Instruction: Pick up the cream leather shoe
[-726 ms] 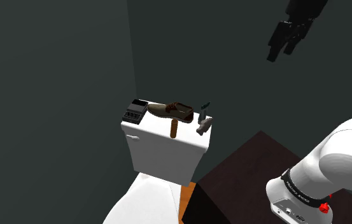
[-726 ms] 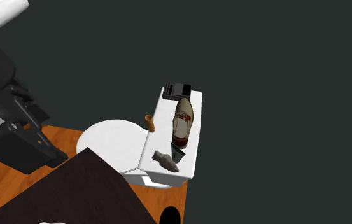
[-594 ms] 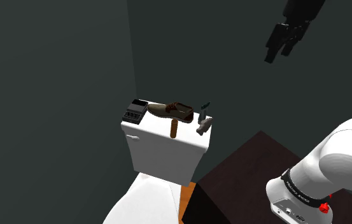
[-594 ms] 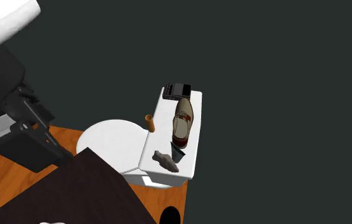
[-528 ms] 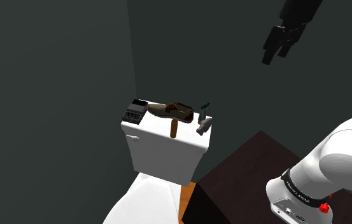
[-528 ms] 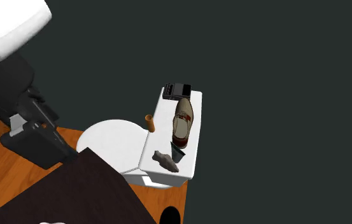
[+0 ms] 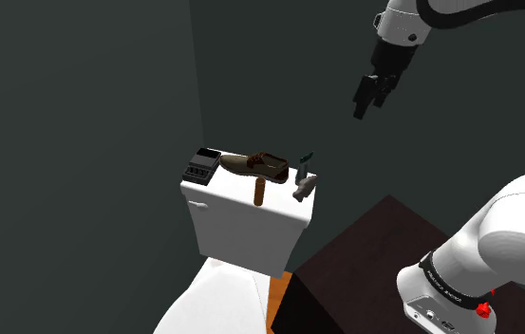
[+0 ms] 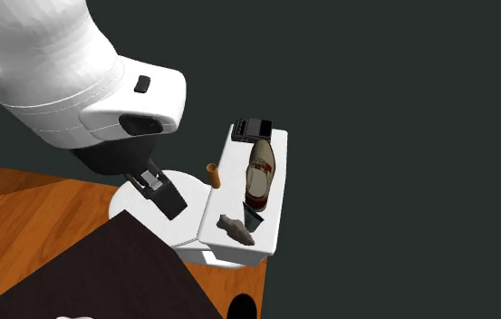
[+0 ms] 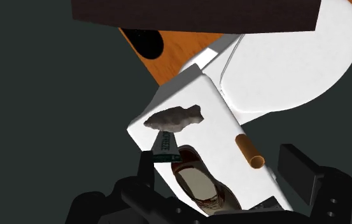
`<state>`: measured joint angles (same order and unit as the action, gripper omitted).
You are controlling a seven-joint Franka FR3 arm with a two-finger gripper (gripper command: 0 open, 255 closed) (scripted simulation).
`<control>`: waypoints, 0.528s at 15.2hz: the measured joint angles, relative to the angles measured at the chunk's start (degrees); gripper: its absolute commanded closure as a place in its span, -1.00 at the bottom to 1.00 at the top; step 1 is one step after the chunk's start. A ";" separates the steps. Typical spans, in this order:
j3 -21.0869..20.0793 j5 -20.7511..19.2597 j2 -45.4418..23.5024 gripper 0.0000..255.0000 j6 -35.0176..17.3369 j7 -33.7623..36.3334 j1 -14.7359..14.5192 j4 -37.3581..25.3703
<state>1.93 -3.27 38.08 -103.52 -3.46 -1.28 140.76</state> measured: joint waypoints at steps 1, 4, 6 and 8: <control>0.21 0.00 -1.90 -1.00 -2.41 -0.58 -0.25 0.32; 0.86 0.05 -7.26 -1.00 -8.44 -2.54 -0.96 0.43; 1.09 0.23 -10.56 -1.00 -12.77 -3.67 -1.52 1.14; 1.45 0.42 -14.59 -1.00 -17.07 -5.01 -2.00 1.08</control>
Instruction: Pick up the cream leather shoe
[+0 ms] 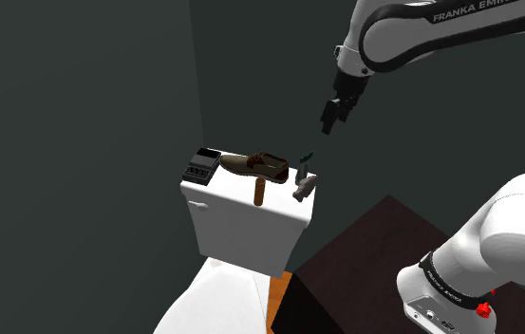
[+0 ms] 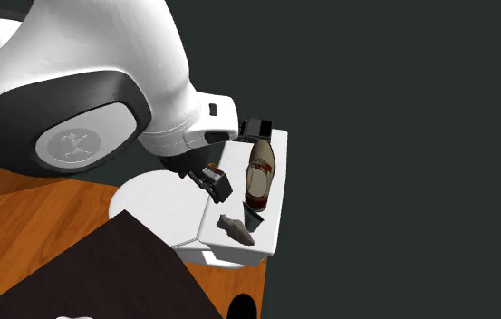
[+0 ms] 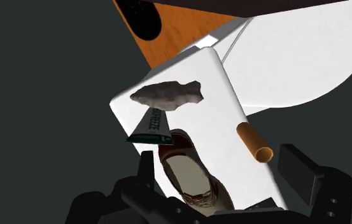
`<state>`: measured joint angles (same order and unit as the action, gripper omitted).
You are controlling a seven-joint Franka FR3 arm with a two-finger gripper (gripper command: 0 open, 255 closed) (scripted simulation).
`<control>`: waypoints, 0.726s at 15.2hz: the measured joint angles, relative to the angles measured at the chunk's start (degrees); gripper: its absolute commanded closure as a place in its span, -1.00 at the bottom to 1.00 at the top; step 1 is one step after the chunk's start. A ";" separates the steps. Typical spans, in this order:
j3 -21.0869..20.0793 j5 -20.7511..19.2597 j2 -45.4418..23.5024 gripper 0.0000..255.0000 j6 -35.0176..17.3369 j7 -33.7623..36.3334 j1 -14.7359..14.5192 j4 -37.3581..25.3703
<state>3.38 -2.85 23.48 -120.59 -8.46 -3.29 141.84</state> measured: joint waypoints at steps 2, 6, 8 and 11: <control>0.16 0.35 -3.48 -1.00 -3.44 -1.24 -0.57 -0.41; 0.71 1.31 -12.25 -1.00 -10.50 -4.40 -1.47 -2.74; 0.66 1.99 -16.53 -1.00 -13.93 -5.81 -1.99 -3.88; 0.25 3.15 -23.04 -1.00 -18.41 -7.70 -2.76 -6.38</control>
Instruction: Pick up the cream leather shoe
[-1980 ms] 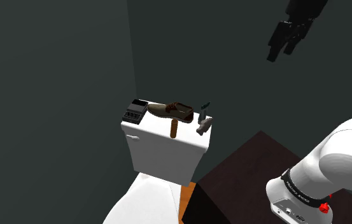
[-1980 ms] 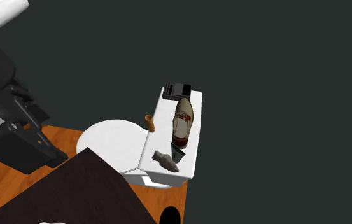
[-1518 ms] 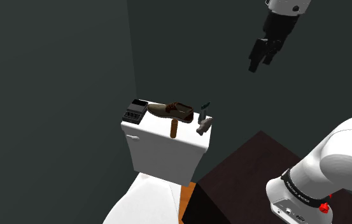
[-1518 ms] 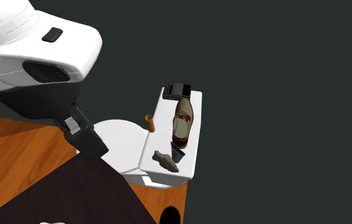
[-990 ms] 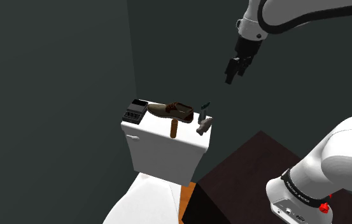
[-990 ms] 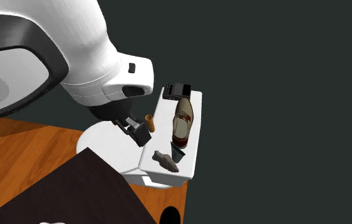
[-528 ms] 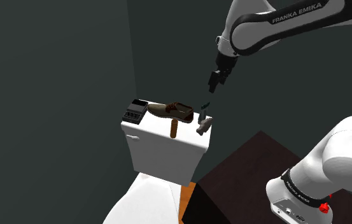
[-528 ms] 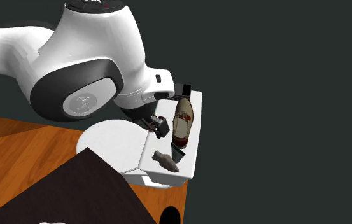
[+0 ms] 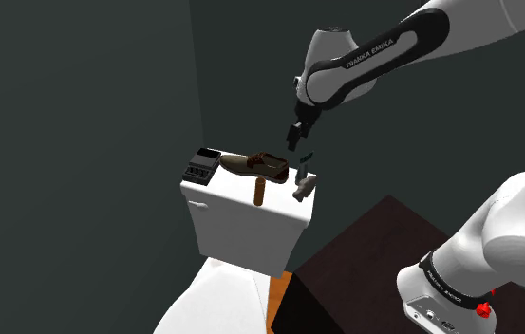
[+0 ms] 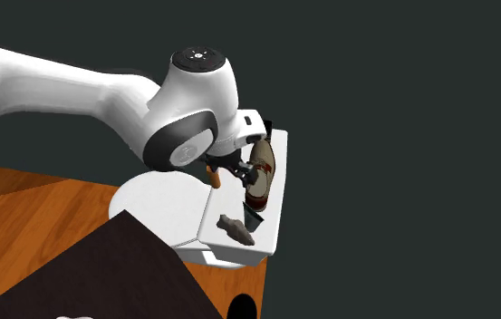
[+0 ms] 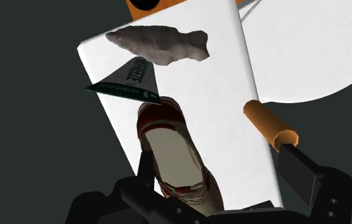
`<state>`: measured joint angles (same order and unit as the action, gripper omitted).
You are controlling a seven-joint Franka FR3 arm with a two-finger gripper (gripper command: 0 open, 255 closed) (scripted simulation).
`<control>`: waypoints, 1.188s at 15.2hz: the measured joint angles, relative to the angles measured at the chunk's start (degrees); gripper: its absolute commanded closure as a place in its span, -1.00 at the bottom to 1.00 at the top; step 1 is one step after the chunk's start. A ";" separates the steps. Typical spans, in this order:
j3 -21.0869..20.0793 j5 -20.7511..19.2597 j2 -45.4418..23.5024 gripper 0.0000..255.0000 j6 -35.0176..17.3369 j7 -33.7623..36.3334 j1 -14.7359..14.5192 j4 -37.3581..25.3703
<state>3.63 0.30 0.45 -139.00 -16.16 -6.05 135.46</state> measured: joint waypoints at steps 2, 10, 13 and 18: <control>-0.07 0.80 -3.90 -1.00 -2.23 -2.01 -0.04 -1.97; -2.48 3.20 -22.21 -1.00 -10.01 -7.45 -0.26 -13.66; -3.18 3.36 -26.48 -1.00 -11.30 -8.37 -0.33 -16.89; -3.40 3.57 -29.93 -1.00 -14.00 -8.83 -0.13 -17.90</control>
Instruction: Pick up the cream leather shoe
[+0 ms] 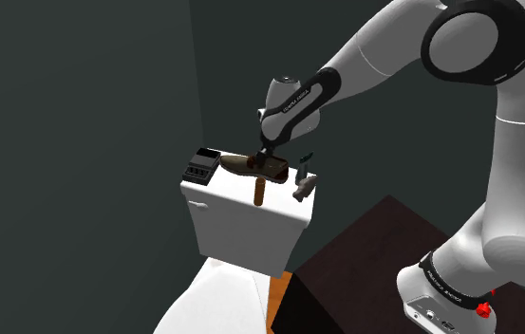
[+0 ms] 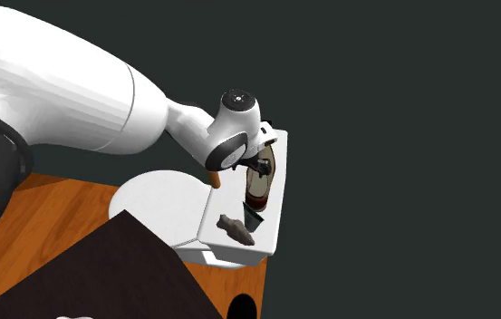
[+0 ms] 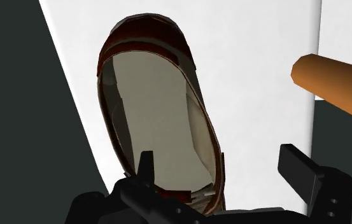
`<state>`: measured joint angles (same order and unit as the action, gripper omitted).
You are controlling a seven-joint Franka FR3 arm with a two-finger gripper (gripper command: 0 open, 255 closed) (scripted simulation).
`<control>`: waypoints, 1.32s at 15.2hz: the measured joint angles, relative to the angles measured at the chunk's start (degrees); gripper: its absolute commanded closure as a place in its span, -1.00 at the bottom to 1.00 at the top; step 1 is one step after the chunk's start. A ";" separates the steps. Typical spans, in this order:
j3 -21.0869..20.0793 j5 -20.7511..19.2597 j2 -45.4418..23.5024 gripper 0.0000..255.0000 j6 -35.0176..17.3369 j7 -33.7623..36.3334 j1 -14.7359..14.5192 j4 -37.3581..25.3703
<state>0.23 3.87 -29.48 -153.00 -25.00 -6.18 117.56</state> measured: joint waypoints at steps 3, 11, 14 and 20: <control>-0.11 0.10 -1.28 1.00 -1.33 -0.01 -0.02 0.01; -0.04 0.15 -1.70 1.00 -1.72 -0.05 0.09 -0.11; -0.03 0.11 -1.47 1.00 -1.23 -0.01 0.02 -0.15; 0.09 -0.10 2.09 1.00 1.81 0.14 -0.12 0.57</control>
<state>0.32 3.78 -27.39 -151.19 -24.85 -6.30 118.13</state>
